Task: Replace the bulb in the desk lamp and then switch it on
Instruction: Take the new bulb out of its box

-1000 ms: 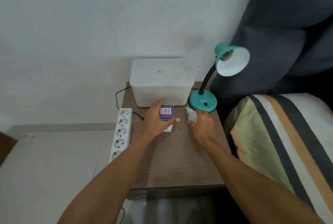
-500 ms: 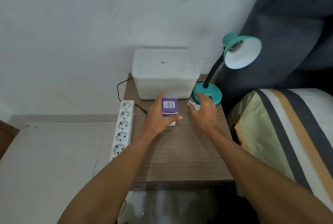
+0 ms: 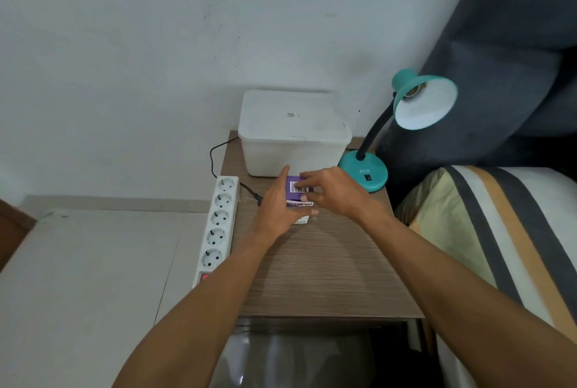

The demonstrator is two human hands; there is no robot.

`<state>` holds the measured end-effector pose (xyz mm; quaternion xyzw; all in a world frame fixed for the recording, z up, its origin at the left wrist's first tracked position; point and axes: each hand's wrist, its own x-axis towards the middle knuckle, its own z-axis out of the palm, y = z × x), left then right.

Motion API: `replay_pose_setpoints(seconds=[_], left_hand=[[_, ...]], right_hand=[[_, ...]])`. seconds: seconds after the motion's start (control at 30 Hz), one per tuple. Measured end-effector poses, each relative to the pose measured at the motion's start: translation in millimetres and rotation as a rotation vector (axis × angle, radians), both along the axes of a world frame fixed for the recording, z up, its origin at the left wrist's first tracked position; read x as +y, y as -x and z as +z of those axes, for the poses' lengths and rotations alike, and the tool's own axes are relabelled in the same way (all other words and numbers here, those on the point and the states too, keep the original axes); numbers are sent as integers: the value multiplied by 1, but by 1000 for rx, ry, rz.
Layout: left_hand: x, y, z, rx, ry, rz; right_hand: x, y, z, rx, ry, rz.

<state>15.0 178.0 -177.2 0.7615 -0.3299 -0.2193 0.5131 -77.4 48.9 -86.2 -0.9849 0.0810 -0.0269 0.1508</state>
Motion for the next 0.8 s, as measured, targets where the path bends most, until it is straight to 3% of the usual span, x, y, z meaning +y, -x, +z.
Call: replay_pose_setpoints(seconds=[0.23,0.63,0.8], left_hand=[[1,-3,-9,0,43,-32],[4,-10,-14,-24,21,-70],[6,-11,-15,-80,25,-85]], right_hand=[[-5,-1,2,47,0,38],[-10,5,-10,-67,59,143],[-9,4,-9,-161,-62,64]])
